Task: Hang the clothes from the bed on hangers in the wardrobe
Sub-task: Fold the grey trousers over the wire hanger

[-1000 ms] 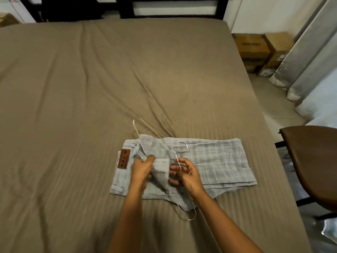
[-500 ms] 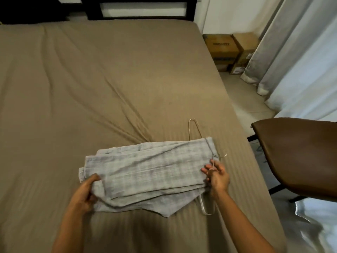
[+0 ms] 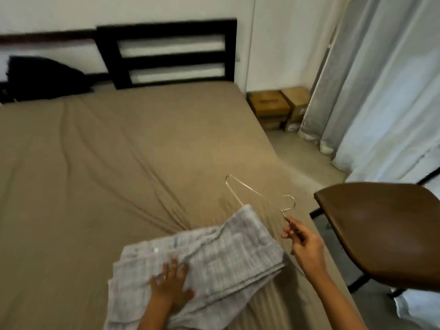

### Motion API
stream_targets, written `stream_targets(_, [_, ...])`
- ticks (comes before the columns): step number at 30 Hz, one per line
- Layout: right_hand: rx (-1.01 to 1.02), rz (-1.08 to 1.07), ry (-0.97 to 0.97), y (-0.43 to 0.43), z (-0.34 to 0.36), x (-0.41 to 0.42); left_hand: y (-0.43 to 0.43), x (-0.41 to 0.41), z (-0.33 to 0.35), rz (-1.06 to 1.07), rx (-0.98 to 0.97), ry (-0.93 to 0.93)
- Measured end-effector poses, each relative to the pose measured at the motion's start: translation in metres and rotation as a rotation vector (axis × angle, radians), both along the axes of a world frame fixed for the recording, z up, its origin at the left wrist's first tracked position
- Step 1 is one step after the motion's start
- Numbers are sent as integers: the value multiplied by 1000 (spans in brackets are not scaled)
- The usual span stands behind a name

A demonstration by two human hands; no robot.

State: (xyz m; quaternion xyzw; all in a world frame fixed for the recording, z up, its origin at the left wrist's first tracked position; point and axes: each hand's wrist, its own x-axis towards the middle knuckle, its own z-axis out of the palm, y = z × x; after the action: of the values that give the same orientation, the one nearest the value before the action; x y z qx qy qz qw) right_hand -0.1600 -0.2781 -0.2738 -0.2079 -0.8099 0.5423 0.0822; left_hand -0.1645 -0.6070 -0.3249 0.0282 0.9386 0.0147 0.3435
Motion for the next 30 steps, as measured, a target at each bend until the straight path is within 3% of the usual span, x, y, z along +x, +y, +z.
stream_targets(1, [29, 27, 32, 1, 16, -6, 9, -2, 8, 45, -24, -103])
stream_targets(4, [159, 153, 211, -7, 83, -27, 28, -5, 64, 202, 70, -91])
stream_targets(8, [272, 461, 386, -29, 189, -44, 26, -12, 157, 526, 366, 153])
stream_targets(10, [338, 613, 454, -42, 238, -49, 27, -10, 213, 718, 701, 423])
stream_targets(12, [416, 686, 572, -53, 280, -51, 24, -5, 268, 791, 825, 823])
stream_targets(15, [501, 732, 704, -60, 342, -46, 21, 11, 351, 568, 576, 1458])
stream_targets(17, [573, 749, 793, -58, 385, -40, 22, 15, 399, 366, 449, 1680])
stream_targets(21, [714, 728, 996, -48, 470, -29, 24, 9, 469, -22, 402, 1656])
stream_targets(27, [941, 628, 1144, -14, 581, -2, 53, 13, 566, 121, 673, 1589])
stream_targets(30, [1071, 433, 1138, 21, 618, 20, 78, 24, 608, 90, 765, 1702])
